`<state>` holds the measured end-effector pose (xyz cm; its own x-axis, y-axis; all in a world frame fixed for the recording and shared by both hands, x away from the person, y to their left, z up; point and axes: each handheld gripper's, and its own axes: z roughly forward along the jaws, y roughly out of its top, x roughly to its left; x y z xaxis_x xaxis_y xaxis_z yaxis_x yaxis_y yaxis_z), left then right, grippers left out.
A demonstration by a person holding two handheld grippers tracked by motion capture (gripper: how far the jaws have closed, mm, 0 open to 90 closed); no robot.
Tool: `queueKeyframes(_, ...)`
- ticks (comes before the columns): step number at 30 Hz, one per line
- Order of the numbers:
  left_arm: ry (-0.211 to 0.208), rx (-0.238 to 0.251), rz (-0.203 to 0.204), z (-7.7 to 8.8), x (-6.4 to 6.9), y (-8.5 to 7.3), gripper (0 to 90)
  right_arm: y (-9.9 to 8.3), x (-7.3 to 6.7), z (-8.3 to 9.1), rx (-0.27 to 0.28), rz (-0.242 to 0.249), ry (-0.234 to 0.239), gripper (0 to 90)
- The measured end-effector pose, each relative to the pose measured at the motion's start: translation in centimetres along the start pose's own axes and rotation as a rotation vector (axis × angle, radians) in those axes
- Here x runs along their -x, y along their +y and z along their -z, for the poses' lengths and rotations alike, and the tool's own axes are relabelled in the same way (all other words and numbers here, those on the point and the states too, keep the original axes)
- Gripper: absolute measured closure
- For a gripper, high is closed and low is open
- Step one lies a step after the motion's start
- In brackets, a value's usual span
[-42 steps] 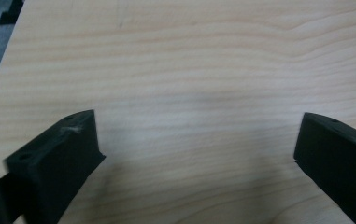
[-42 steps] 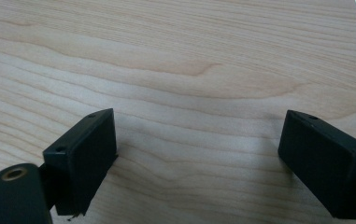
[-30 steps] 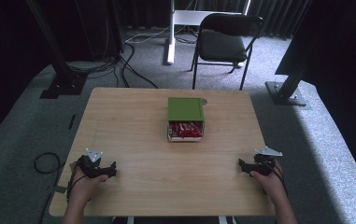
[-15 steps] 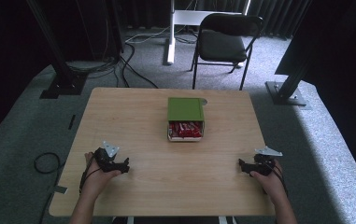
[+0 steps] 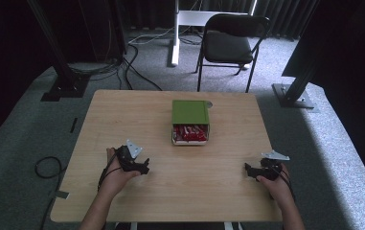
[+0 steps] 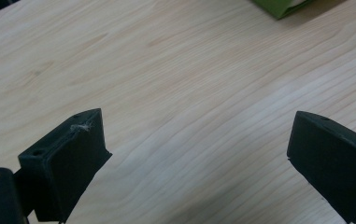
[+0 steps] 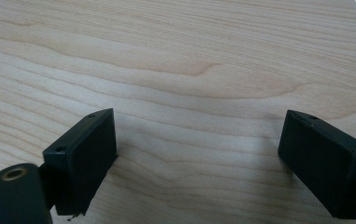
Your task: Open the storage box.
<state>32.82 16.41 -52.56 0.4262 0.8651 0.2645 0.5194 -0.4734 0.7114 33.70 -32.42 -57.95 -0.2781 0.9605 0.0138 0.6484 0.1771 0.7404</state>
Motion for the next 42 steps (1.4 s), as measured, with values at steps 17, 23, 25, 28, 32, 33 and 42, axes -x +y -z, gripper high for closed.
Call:
queueKeyframes(17,-0.060,0.083,-0.135,-0.9,3.7,4.0,5.4,0.0,0.0,0.0,0.000,0.000,0.000,10.9)
queueKeyframes(23,-0.080,0.136,-0.200,-1.0,5.3,5.3,5.4,0.0,0.0,0.0,0.000,0.000,0.000,10.9)
queueKeyframes(25,-0.091,0.155,-0.217,-1.1,5.8,5.7,5.4,0.0,0.0,0.0,0.000,-0.001,0.000,10.9)
queueKeyframes(28,-0.104,0.161,-0.242,-1.3,6.6,6.3,5.4,0.0,0.0,0.0,0.000,-0.001,0.000,10.9)
queueKeyframes(32,-0.101,0.164,-0.304,-1.7,7.6,6.8,5.4,0.0,0.0,0.0,0.000,-0.001,0.000,10.9)
queueKeyframes(33,-0.099,0.175,-0.324,-1.8,7.9,7.0,5.4,0.0,0.0,0.0,0.000,-0.001,0.000,10.9)
queueKeyframes(42,-0.063,0.241,-0.491,-2.4,9.7,7.6,7.9,0.0,0.0,0.0,0.000,0.001,0.000,10.9)
